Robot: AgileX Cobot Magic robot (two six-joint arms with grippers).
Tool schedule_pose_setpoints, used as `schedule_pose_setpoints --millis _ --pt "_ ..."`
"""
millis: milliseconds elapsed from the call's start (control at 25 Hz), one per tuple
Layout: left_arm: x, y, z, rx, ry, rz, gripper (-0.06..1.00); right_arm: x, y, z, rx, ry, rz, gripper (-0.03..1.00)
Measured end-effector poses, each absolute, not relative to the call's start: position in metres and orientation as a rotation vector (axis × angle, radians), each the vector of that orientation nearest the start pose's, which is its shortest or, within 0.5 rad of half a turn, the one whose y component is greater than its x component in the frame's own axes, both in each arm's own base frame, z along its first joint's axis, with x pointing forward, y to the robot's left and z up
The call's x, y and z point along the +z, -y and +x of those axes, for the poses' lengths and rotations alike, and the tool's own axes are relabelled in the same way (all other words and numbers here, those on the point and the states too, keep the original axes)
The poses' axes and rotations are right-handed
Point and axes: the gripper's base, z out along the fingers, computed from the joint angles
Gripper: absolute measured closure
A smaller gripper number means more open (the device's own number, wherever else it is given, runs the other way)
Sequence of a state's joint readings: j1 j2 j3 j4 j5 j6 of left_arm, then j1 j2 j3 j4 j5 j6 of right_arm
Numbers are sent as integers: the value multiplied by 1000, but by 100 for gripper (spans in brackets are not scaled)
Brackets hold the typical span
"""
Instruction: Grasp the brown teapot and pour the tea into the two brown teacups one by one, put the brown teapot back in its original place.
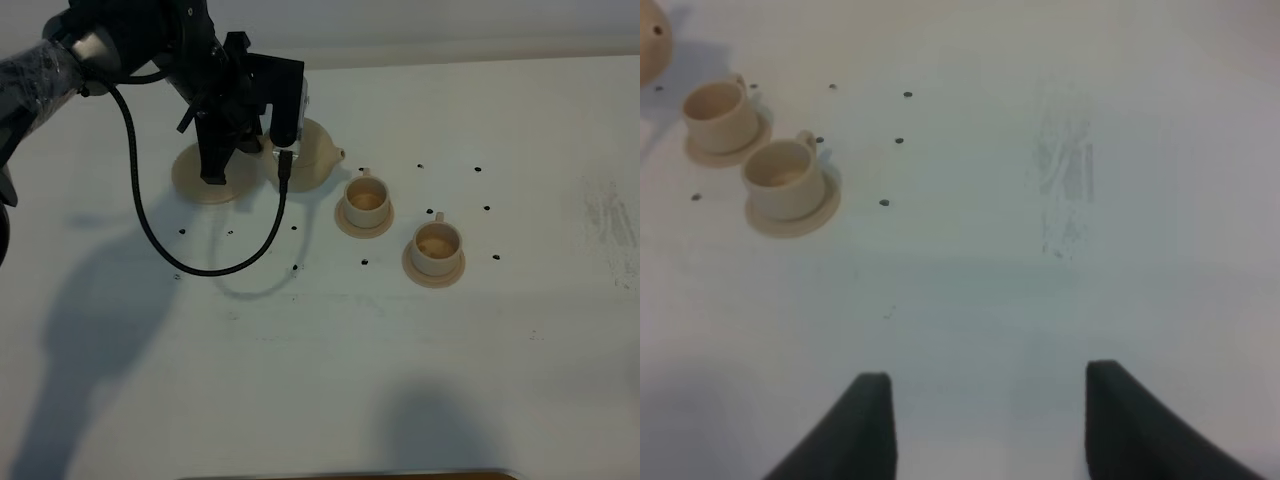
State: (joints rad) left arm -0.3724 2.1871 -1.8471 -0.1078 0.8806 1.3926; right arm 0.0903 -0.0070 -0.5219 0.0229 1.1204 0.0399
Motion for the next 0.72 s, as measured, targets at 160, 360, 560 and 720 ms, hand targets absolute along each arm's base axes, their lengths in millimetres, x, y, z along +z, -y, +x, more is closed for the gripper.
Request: schedule_pose_setpoints --millis 160,360,560,720 --pt "208 187 444 -264 2247 -2763 86 278 -1 -11 107 -2076 -55 53" --pt "209 191 445 -346 2189 -2807 86 278 -1 -11 107 -2076 -55 53" --pt "202 194 447 -386 2150 -2818 86 278 -1 -11 107 -2076 -55 53" --pt "192 200 447 -385 2108 -2837 86 278 -1 -11 107 -2076 -55 53"
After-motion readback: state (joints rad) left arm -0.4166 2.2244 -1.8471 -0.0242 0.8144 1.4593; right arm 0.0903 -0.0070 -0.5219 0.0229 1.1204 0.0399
